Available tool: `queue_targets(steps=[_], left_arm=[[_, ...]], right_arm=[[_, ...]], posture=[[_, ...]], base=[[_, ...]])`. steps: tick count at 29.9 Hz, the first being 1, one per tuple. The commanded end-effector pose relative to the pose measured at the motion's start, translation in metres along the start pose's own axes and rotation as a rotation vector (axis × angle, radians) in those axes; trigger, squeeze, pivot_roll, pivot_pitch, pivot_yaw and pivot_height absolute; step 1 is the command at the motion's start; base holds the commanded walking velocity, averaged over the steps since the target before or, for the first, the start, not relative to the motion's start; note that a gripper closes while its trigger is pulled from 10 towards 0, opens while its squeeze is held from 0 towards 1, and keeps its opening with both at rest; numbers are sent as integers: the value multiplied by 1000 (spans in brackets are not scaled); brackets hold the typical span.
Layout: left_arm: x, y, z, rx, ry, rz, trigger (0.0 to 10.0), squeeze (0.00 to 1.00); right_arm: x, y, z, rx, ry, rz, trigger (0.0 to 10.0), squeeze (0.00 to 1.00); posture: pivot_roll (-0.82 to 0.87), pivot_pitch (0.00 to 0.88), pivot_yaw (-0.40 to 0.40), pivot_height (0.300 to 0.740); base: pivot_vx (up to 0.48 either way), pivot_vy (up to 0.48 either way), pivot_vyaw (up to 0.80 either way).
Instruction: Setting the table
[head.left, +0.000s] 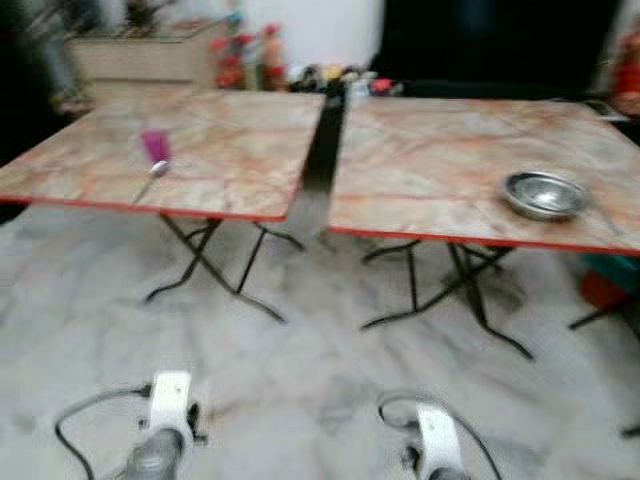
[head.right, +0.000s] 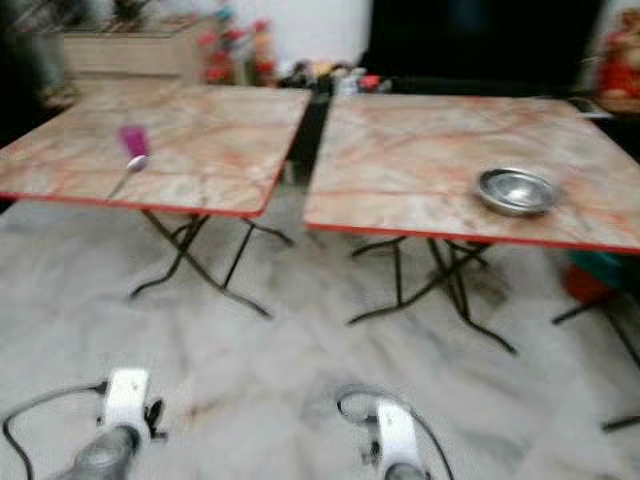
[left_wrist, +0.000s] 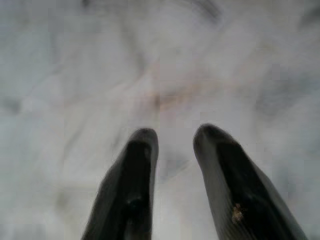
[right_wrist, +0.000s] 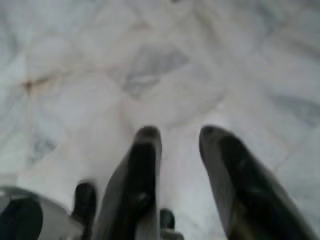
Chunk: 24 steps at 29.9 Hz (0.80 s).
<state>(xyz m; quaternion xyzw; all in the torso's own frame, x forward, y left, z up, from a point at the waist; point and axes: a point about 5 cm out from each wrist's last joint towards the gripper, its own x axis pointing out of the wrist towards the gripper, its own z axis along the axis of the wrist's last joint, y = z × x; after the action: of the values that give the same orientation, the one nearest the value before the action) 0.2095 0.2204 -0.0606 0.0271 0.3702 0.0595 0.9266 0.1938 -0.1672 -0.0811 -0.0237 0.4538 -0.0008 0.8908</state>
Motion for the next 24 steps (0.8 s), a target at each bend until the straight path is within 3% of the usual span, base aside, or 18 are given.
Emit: queue_targets(steps=[1,24], left_arm=[[2,6,10,4,-26,17,10000,0],[3,0,9,4,-17,-12,10000,0]], right_arm=[[1,7,5,-3,-18,15,10000,0],[0,5,1,-23,-11,23,10000,0]], posture=[[42,0,57,719],[30,0,48,719]], base=[[435,0,0],[436,0,0]])
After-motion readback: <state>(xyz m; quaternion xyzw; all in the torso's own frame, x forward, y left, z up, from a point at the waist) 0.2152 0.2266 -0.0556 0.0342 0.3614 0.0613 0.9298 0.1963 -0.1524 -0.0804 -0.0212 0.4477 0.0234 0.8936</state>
